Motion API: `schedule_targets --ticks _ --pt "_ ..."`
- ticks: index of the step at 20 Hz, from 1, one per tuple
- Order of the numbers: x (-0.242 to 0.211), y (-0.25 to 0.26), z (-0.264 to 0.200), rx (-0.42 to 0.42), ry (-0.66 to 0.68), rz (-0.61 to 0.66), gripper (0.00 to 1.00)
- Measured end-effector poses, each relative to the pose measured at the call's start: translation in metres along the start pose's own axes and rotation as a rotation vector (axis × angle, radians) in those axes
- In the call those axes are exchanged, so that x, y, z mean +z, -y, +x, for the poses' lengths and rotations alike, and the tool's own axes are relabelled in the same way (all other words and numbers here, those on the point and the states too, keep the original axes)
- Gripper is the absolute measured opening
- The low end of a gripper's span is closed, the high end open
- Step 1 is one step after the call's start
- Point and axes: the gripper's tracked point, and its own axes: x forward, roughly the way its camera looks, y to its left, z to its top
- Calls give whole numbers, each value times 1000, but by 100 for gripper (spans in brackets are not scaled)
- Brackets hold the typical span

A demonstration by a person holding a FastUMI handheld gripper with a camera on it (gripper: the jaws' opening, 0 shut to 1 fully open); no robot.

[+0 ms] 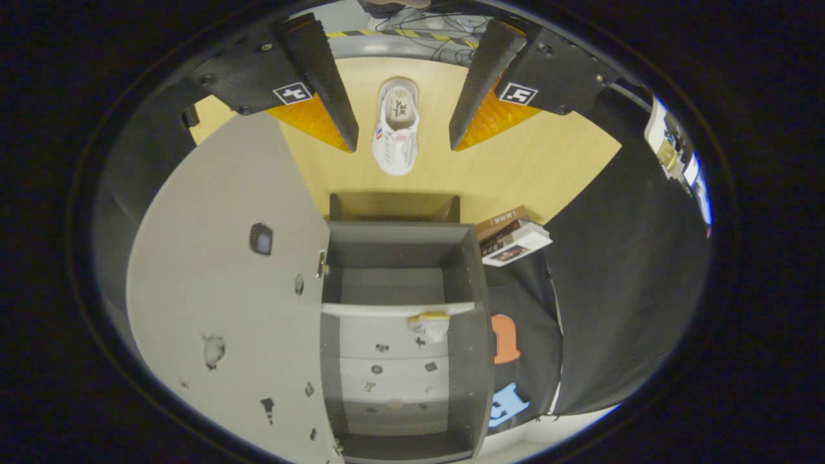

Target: Open the shoe cabinet door, grab the shoes and put them into the shoe cabinet, then close the shoe cabinet door.

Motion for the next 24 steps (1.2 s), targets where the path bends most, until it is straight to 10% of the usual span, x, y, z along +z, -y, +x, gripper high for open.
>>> schedule_targets --ticks 9,24 --pt "-86 -31 102 16 -206 -12 90" --pt "-78 -22 192 32 -157 61 89"
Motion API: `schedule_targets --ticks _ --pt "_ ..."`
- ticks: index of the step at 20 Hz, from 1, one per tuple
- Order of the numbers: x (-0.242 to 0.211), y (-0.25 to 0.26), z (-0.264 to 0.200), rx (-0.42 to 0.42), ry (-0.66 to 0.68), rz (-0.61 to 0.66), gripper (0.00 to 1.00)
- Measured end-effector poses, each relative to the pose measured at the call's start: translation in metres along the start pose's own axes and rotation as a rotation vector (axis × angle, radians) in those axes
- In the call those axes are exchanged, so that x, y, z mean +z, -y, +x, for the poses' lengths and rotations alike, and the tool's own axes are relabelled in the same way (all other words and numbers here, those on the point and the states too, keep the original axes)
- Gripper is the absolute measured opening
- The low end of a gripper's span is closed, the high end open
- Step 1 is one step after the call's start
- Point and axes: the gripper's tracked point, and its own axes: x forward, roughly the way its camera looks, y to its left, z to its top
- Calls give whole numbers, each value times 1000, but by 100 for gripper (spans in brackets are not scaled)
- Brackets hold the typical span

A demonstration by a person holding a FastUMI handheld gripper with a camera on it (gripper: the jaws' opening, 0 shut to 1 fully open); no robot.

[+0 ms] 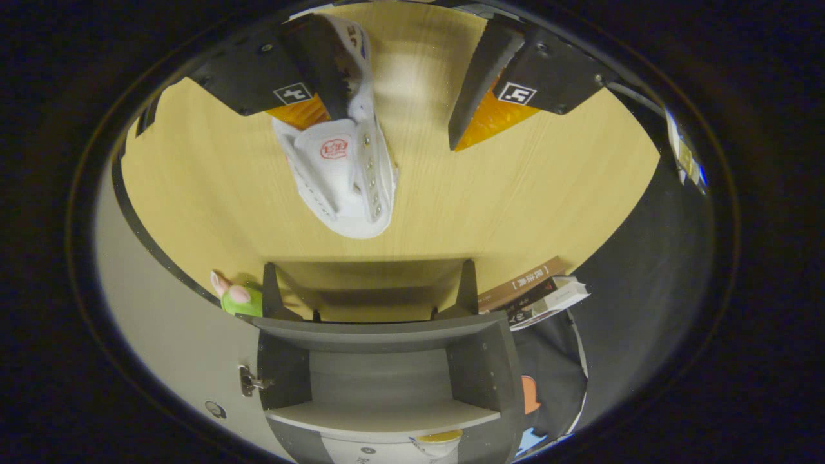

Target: Open the shoe cabinet door, grab the shoes and put them into the shoe cabinet, then close the shoe cabinet door.

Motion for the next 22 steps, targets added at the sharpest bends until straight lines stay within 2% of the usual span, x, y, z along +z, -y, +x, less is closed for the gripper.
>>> schedule_targets --ticks 3,4,6,8,12,16,22 --pt "5 2 8 18 14 1 84" --pt "5 5 12 15 12 12 75" --pt "7 19 15 -29 28 28 45" --pt "6 20 16 -30 27 21 16" --pt "11 20 10 -40 5 -16 10" --pt "31 19 -18 -27 38 -16 9" --pt "101 20 -87 -45 142 -38 9"
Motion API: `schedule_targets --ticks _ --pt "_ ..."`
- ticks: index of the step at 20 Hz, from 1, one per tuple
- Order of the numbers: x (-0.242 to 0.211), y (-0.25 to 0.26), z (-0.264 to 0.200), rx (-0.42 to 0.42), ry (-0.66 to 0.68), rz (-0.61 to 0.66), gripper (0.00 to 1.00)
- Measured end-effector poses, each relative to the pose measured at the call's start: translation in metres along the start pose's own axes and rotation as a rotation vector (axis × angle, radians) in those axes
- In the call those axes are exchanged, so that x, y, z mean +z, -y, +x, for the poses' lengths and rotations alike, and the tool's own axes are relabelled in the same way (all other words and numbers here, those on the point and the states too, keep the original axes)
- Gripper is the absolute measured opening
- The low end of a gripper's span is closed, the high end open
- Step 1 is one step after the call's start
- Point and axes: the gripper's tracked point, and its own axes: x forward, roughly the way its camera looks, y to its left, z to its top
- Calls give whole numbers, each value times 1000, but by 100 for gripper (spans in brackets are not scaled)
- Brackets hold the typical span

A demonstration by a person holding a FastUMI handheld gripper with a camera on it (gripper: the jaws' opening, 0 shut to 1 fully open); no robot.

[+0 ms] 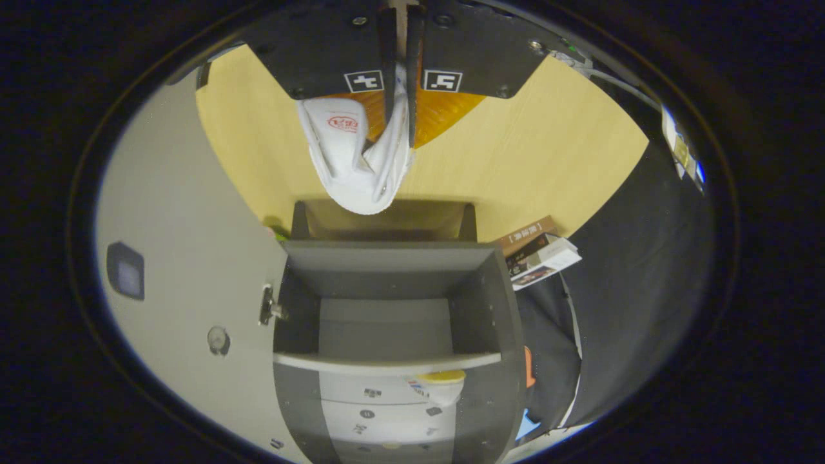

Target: Open the shoe cabinet door, grab the shoes and put them into the shoe cabinet, then close the shoe cabinet door.

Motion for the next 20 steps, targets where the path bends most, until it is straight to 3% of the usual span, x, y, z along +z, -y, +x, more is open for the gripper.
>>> schedule_targets --ticks 9,15,20 --pt "167 16 -50 -83 222 -90 9" --pt "269 17 -38 -108 328 -129 9" --pt "342 20 -2 -106 366 -152 9"
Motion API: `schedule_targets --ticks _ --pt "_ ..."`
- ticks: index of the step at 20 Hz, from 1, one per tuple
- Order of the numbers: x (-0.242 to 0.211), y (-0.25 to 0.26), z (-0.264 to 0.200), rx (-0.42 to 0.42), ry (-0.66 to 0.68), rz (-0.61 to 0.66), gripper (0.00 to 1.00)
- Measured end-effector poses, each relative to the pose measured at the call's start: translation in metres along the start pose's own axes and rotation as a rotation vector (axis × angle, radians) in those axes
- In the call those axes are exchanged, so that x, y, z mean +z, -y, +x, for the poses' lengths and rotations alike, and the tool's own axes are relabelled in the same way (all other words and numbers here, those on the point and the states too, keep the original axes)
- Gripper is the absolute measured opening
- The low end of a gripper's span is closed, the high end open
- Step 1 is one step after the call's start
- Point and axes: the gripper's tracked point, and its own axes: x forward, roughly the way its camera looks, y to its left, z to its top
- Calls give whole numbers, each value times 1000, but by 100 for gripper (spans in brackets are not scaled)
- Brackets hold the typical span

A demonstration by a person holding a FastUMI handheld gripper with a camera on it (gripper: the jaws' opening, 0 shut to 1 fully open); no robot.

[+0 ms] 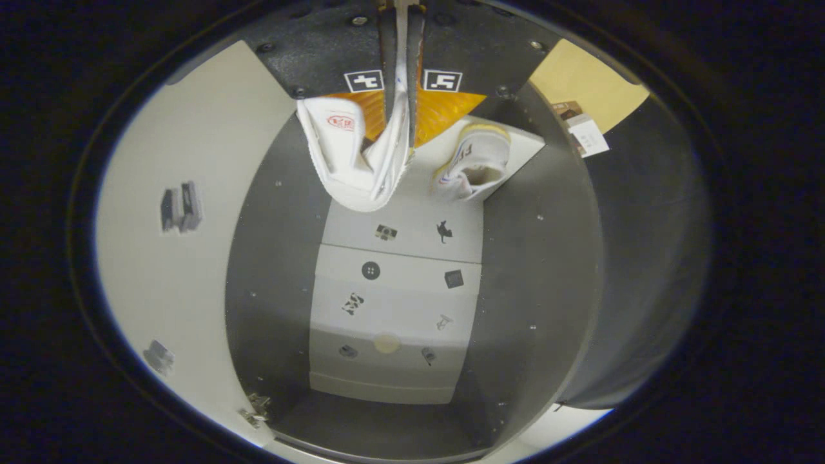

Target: Open the shoe cabinet door, grab the shoes and put them into the shoe cabinet, then close the shoe cabinet door.

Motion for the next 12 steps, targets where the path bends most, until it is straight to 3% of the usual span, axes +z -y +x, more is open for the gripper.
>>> schedule_targets --ticks 6,12 --pt "23 2 78 13 -24 -18 9" --pt "4 7 143 9 -121 -31 9"
